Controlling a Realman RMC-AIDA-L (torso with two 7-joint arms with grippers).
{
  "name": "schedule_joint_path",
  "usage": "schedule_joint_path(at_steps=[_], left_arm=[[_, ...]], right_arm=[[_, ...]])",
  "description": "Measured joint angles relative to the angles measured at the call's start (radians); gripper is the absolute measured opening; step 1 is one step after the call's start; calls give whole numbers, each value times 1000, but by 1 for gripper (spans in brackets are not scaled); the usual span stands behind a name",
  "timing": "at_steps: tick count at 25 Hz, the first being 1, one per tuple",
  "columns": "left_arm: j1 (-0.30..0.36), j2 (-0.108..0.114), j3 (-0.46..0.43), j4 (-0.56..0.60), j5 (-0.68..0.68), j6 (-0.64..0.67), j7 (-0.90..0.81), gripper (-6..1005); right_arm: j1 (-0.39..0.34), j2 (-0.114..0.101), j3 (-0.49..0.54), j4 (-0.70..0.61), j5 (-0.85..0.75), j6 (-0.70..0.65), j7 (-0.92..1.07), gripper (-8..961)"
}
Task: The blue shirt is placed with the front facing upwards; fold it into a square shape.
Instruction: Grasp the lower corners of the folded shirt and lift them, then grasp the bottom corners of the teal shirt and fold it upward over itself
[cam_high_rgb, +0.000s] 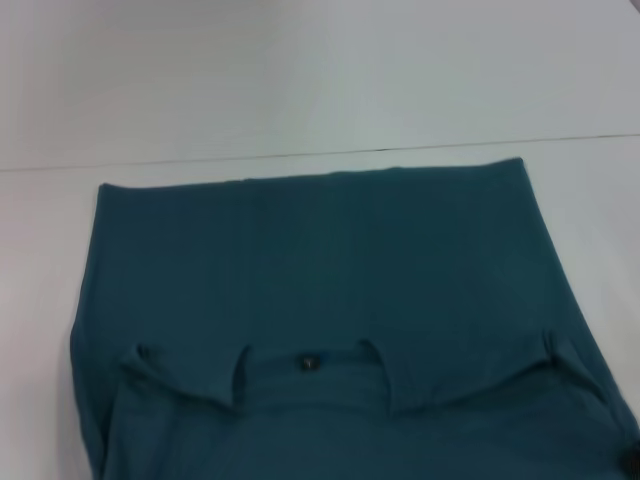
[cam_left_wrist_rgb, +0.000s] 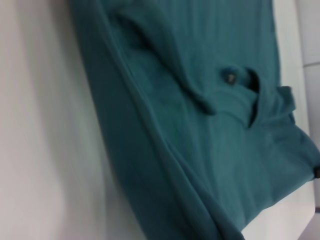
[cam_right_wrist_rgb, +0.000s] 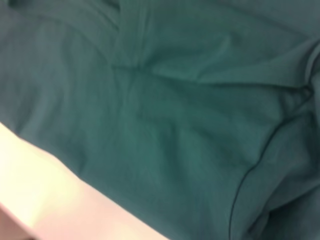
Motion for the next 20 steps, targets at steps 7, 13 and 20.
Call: schedule_joint_path(at_steps=[7, 13, 20], left_arm=[[30, -10, -5, 9, 49, 48, 14, 39], [4, -3, -6, 8, 49, 37, 6, 40], [-72, 27, -57, -2, 42, 36, 2, 39]], right_arm=[[-30, 11, 5, 3, 0, -40, -35, 88], [-36, 15, 8, 8, 48, -44, -48, 88], [-23, -28, 72, 35, 211, -20, -39, 88]])
